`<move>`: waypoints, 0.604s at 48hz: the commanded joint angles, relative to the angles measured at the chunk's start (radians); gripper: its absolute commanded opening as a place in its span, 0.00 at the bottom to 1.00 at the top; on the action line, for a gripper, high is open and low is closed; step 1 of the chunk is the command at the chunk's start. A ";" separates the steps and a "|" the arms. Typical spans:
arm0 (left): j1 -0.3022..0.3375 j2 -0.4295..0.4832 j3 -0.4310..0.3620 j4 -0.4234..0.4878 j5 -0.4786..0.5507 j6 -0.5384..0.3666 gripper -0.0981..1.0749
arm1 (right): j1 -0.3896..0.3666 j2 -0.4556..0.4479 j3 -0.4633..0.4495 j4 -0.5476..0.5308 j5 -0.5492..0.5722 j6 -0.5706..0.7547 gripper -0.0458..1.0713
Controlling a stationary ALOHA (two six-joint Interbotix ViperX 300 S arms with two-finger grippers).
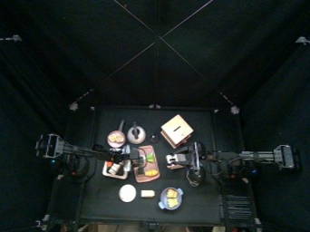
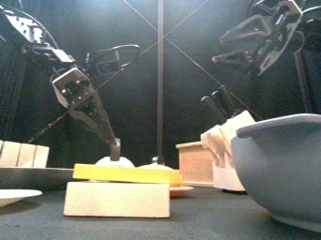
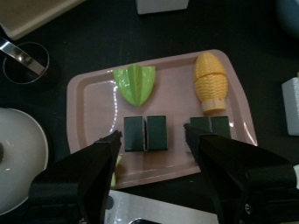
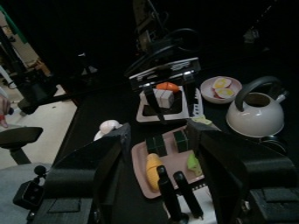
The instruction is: Grab half of green sushi roll
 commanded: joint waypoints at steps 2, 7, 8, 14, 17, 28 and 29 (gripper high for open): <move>0.006 0.023 -0.029 -0.002 0.000 0.000 0.88 | -0.003 0.003 -0.011 -0.002 -0.011 -0.002 0.83; 0.006 0.052 -0.041 -0.002 0.003 0.000 0.88 | -0.005 0.008 -0.011 -0.003 -0.011 -0.003 0.83; 0.009 0.057 -0.043 -0.002 0.005 0.000 0.88 | -0.006 0.008 -0.011 -0.003 -0.011 -0.003 0.83; 0.020 0.074 -0.054 -0.002 0.026 -0.002 0.88 | -0.005 0.008 -0.009 -0.003 -0.011 -0.003 0.83; 0.023 0.080 -0.057 -0.002 0.037 -0.002 0.88 | -0.006 0.008 -0.009 -0.003 -0.011 -0.003 0.83; 0.025 0.107 -0.074 -0.002 0.043 0.000 0.88 | -0.006 0.009 -0.008 -0.003 -0.011 -0.003 0.83; 0.026 0.110 -0.075 0.000 0.043 0.000 0.88 | -0.006 0.008 -0.006 -0.003 -0.011 -0.003 0.83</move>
